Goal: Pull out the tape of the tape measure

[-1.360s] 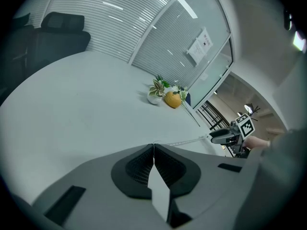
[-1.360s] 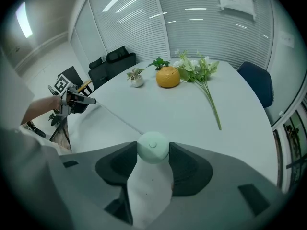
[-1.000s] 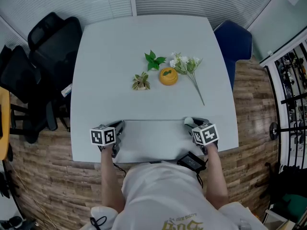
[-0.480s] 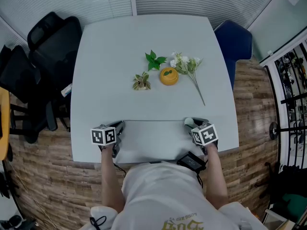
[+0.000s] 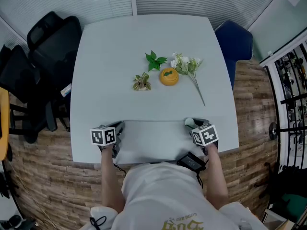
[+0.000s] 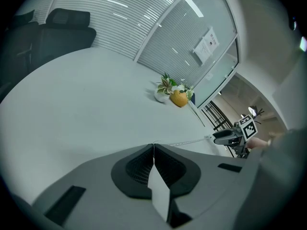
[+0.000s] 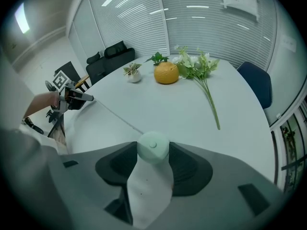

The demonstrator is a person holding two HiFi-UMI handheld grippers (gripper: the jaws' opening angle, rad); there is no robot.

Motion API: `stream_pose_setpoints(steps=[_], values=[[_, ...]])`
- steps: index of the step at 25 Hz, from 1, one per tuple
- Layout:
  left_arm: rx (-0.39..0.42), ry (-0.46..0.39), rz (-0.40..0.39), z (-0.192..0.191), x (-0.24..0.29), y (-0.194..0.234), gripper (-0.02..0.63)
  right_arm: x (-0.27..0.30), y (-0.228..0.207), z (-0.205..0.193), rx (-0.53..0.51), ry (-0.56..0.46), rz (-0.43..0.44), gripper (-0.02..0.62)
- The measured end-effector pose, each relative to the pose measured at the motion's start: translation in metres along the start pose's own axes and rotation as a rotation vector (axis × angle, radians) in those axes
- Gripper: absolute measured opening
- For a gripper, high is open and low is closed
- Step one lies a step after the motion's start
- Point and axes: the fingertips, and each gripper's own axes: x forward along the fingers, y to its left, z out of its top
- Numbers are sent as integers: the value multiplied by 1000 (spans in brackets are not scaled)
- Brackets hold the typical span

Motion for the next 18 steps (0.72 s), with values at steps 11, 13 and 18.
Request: stream_pose_setpoints(steps=[11,13,18], values=[[-4,22,2,0,6,0,11,9,-4,0,4,24,-4,224],[-7,26,3,0,7,1,11,11,-6,0,3,30,-6,224],[14,43,17,2,10,-2,11,14,-5,-4,-47,66,-25,224]])
